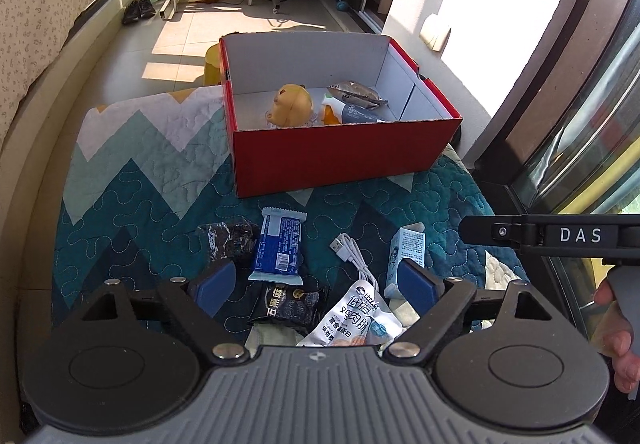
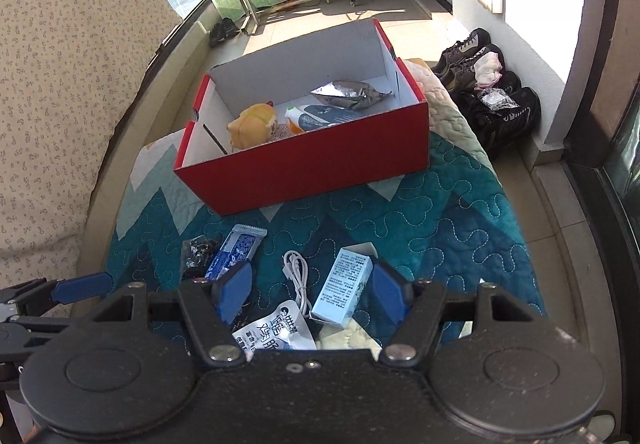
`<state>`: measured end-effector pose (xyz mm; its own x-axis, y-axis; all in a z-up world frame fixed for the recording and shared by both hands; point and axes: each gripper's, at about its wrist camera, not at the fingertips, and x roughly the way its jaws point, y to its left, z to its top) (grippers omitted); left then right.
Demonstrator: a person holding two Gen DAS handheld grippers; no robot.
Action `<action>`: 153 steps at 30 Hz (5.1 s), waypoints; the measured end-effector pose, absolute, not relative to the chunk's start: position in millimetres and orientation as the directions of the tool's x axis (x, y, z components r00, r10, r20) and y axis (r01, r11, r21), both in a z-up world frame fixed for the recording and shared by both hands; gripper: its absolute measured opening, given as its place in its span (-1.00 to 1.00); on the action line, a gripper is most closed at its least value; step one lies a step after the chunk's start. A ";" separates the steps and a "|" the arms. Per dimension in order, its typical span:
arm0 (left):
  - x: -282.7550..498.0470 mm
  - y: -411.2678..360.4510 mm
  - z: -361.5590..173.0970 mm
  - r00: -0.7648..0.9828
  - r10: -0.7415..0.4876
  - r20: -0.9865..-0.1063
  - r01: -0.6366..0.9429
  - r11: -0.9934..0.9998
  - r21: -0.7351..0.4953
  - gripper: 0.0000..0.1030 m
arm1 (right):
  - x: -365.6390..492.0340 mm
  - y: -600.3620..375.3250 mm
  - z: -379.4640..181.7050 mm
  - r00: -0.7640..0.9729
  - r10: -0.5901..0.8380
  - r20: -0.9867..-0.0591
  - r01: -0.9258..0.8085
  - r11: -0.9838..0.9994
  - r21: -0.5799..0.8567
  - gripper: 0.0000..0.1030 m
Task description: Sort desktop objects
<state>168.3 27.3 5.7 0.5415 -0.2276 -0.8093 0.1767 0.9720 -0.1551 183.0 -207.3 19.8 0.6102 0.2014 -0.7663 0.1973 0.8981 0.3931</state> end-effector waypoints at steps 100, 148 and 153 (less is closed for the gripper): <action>187.6 43.0 -66.9 0.463 -0.241 -0.853 0.120 0.970 -0.209 -0.13 | 218.7 -183.4 -35.0 0.504 0.150 -0.851 0.202 0.937 0.285 -0.42; 230.2 -6.3 64.3 0.643 -0.269 -0.717 0.194 0.963 -0.187 -0.13 | 228.5 -215.0 85.8 0.664 0.165 -0.730 0.126 0.937 0.326 -0.42; 248.9 -7.4 65.0 0.652 -0.265 -0.710 0.204 0.964 -0.172 -0.13 | 246.5 -217.7 86.0 0.669 0.151 -0.728 0.121 0.944 0.307 -0.42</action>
<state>248.9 -7.4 65.0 0.6523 -0.2648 -0.7102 0.2036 0.9638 -0.1723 246.5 -217.7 86.0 0.6686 0.1506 -0.7282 0.1212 0.9441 0.3065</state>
